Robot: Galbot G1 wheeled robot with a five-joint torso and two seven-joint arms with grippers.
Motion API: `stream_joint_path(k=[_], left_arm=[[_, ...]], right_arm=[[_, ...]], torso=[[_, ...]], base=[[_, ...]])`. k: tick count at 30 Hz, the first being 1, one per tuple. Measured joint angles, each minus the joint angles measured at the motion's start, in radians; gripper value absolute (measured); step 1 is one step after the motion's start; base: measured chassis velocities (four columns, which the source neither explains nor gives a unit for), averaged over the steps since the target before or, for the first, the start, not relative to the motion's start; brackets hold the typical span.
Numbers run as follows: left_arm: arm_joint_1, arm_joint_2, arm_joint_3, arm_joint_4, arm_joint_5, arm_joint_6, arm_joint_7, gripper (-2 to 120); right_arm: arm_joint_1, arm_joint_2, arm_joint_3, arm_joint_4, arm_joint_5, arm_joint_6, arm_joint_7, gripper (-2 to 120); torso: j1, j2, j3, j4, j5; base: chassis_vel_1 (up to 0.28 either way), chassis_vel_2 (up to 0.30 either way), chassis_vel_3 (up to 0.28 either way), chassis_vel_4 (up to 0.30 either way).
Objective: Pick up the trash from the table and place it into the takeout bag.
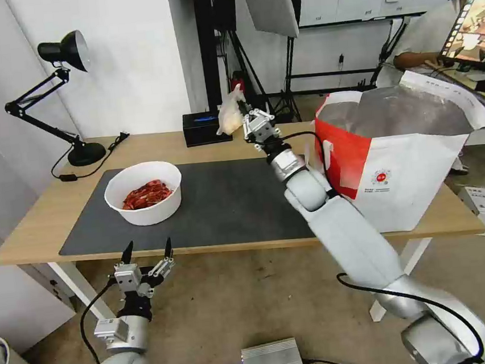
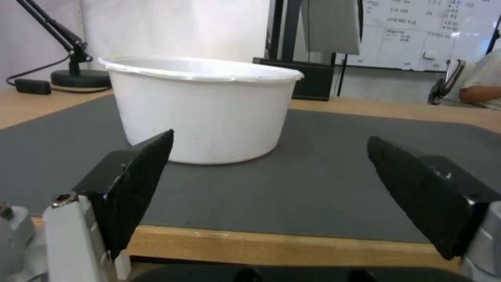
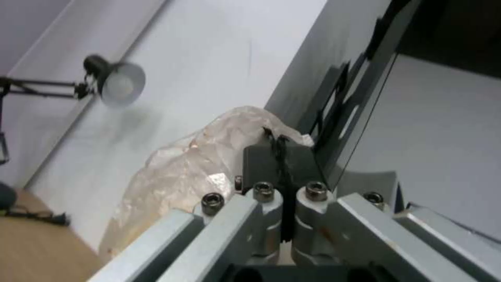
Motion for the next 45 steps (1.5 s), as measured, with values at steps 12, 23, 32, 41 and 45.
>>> stream_joint_path(k=[12, 23, 32, 41, 45], left_arm=[[0.002, 0.001, -0.003, 0.001, 0.004, 0.000, 0.000, 100], [0.017, 0.006, -0.018, -0.001, 0.002, -0.004, 0.000, 100], [0.015, 0.000, -0.007, 0.000, 0.008, -0.007, 0.002, 100], [0.014, -0.009, 0.018, 0.003, 0.033, -0.007, 0.002, 100], [0.015, -0.013, 0.026, 0.003, 0.043, -0.007, 0.001, 100]], right_arm=[[-0.083, -0.035, -0.012, 0.135, 0.088, -0.027, -0.011, 0], [-0.266, -0.099, 0.025, 0.330, 0.088, -0.018, -0.013, 0], [-0.375, -0.195, 0.121, 0.497, 0.081, 0.037, -0.027, 0], [-0.488, -0.280, 0.266, 0.643, 0.054, 0.083, 0.003, 0], [-0.496, -0.293, 0.315, 0.670, 0.074, 0.074, 0.029, 0]], torso=[[0.000, 0.000, 0.000, 0.0001, 0.0000], [0.000, 0.000, 0.000, 0.0001, 0.0000], [0.000, 0.000, 0.000, 0.0001, 0.0000], [0.000, 0.000, 0.000, 0.0000, 0.0001], [0.000, 0.000, 0.000, 0.0002, 0.0000]], base=[[0.000, 0.000, 0.000, 0.000], [0.000, 0.000, 0.000, 0.000], [0.000, 0.000, 0.000, 0.000], [0.000, 0.000, 0.000, 0.000], [0.000, 0.000, 0.000, 0.000]])
